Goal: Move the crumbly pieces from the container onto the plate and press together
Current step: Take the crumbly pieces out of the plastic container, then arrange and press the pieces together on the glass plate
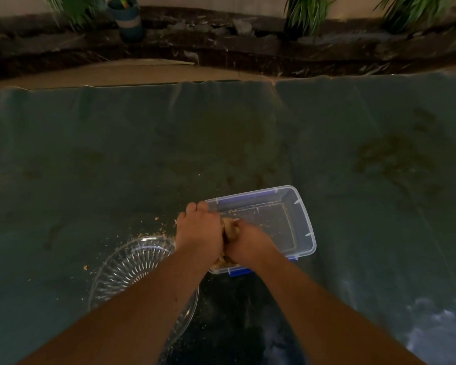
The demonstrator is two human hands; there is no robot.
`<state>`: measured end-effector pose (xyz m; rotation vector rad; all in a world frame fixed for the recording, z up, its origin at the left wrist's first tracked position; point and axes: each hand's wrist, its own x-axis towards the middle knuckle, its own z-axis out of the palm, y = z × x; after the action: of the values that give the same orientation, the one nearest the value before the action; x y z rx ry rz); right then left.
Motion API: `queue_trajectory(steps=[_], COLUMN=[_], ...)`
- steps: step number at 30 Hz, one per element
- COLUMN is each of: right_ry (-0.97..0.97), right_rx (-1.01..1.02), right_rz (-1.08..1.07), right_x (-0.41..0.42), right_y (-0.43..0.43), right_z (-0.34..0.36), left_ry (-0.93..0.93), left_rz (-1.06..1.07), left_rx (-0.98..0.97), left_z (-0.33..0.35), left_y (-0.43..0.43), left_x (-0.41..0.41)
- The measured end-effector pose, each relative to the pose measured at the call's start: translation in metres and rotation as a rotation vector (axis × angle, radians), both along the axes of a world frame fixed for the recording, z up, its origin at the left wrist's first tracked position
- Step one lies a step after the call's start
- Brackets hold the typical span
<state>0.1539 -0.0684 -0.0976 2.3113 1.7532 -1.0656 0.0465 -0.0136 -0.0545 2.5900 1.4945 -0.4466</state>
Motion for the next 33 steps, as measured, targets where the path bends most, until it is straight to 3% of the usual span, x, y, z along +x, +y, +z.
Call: queue_trajectory(steps=[7, 10, 14, 16, 20, 25, 29, 31, 33], right_ry=[-0.029, -0.078, -0.108, -0.032, 0.299, 0.537, 0.603, 0.439, 0.151], right_rx=[0.004, 0.097, 0.22, 0.253, 0.351, 0.185, 0.049, 0.03, -0.003], right_rz=[-0.136, -0.227, -0.243, -0.288, -0.614, -0.644, -0.66, -0.553, -0.34], right_x=[-0.002, 0.004, 0.004, -0.003, -0.031, -0.093, -0.132, -0.147, -0.161], right_y=[-0.008, -0.016, -0.018, -0.016, -0.008, 0.011, 0.012, 0.003, -0.01], right_z=[0.016, 0.032, 0.07, 0.084, 0.104, 0.106, 0.076, 0.056, 0.033], left_ry=[-0.168, -0.359, -0.701, -0.817, -0.966, -0.992, -0.989, -0.863, -0.526], left_rz=[0.039, 0.144, 0.368, 0.44, 0.601, 0.718, 0.894, 0.892, 0.71], left_rx=[-0.021, -0.053, -0.236, -0.287, -0.356, -0.369, -0.56, -0.59, -0.537], left_z=[0.006, 0.014, 0.034, 0.044, 0.06, 0.059, 0.033, 0.01, -0.014], left_y=[-0.007, -0.008, -0.001, 0.008, 0.026, 0.038, 0.033, 0.027, 0.021], left_x=[0.011, 0.009, -0.006, -0.021, -0.068, -0.147, -0.213, -0.237, -0.254])
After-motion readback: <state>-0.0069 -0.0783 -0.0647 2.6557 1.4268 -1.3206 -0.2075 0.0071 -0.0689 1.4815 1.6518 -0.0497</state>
